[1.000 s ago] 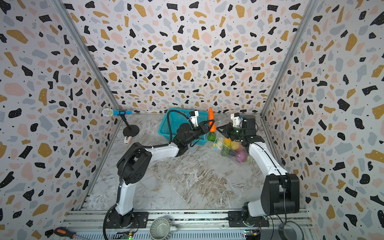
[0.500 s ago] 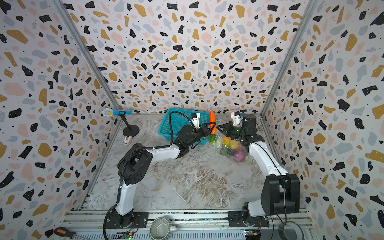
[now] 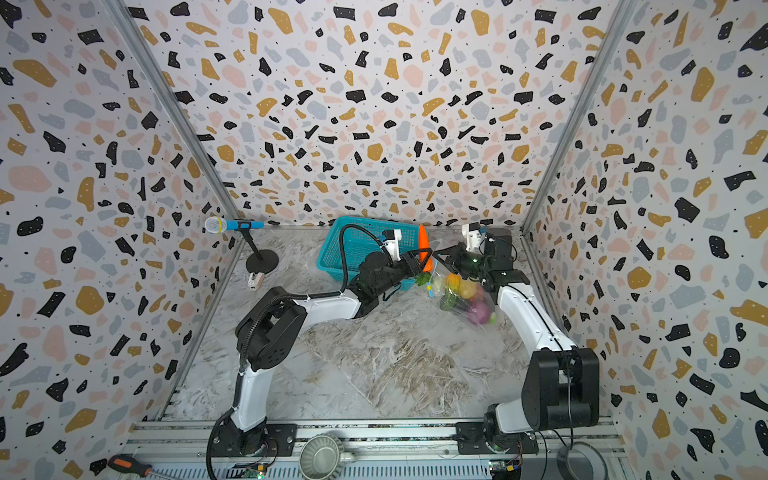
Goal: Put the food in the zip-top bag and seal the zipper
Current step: 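Lower the carrot tip-first into the bag held by the right gripper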
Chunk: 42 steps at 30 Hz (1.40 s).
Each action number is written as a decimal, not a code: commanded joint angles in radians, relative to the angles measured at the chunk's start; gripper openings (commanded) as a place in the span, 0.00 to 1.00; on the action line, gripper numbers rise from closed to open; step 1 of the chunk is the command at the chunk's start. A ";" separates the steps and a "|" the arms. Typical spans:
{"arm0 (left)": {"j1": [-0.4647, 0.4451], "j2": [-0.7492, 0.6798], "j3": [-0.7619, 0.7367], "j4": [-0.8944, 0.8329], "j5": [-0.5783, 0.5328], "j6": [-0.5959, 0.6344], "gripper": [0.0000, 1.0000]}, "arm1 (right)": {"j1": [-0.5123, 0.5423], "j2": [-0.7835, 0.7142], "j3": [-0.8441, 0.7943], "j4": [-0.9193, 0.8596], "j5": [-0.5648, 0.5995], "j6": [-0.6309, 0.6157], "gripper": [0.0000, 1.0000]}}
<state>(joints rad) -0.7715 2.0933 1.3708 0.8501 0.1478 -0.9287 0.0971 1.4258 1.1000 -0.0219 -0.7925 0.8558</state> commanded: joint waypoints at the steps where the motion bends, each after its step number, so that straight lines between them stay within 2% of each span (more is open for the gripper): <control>1: -0.007 -0.019 -0.004 0.032 -0.001 0.021 0.49 | -0.001 -0.042 0.041 0.032 -0.012 0.005 0.01; 4: -0.008 -0.025 -0.007 0.029 -0.004 0.022 0.50 | -0.001 -0.042 0.040 0.031 -0.013 0.004 0.01; 9: -0.007 -0.044 -0.023 0.009 -0.025 0.037 0.41 | -0.002 -0.042 0.041 0.031 -0.013 0.005 0.01; 18: -0.022 -0.076 -0.035 -0.053 -0.053 0.160 0.35 | -0.003 -0.044 0.044 0.030 -0.012 0.002 0.01; 25: -0.050 -0.075 0.001 -0.156 -0.044 0.298 0.37 | -0.006 -0.037 0.057 0.025 -0.015 -0.002 0.01; 30: -0.052 -0.071 -0.006 -0.179 -0.030 0.322 0.38 | -0.011 -0.037 0.068 0.021 -0.014 -0.002 0.01; 36: -0.053 -0.069 0.016 -0.241 -0.018 0.370 0.48 | -0.012 -0.037 0.079 0.014 -0.017 -0.002 0.01; 42: -0.050 -0.094 0.047 -0.316 -0.012 0.396 0.51 | -0.018 -0.036 0.077 0.010 -0.013 -0.007 0.01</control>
<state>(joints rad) -0.8204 2.0422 1.3849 0.5591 0.1226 -0.5686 0.0856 1.4258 1.1336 -0.0303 -0.7929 0.8555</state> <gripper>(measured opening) 0.506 0.052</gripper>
